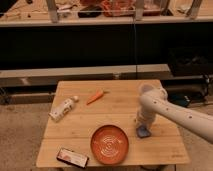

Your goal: Wipe the white sponge on the table

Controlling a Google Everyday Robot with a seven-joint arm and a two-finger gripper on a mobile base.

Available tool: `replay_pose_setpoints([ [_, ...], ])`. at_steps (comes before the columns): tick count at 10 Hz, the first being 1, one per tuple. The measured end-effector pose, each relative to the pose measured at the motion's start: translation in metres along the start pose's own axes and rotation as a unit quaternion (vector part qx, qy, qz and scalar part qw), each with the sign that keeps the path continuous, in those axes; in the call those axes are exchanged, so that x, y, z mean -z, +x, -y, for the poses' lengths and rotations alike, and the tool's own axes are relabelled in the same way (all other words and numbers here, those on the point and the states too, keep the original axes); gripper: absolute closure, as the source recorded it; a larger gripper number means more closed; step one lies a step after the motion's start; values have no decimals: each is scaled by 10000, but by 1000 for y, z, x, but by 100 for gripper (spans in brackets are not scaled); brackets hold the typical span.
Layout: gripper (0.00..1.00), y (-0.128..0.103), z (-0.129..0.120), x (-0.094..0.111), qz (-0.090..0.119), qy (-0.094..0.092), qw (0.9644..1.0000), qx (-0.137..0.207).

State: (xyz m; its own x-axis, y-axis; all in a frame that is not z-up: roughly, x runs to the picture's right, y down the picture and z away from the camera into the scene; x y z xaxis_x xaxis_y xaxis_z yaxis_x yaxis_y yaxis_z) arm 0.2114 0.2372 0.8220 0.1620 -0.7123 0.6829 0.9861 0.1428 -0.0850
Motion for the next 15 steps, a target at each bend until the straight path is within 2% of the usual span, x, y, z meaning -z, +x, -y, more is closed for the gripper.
replay_pose_setpoints([
  [3,100,-34,-15,8,102,57,9999,57],
  [5,100,-56,-26,14,40,170,9998,16],
  [6,100,-70,-35,16,-36,180,9998,-84],
  [8,100,-79,-52,12,-124,114,9993,-342],
  [11,100,-69,-89,-1,-246,6,9953,-935],
  [13,100,-57,-123,3,-397,-37,9893,-1402],
  [15,100,-44,-139,13,-521,-37,9841,-1700],
])
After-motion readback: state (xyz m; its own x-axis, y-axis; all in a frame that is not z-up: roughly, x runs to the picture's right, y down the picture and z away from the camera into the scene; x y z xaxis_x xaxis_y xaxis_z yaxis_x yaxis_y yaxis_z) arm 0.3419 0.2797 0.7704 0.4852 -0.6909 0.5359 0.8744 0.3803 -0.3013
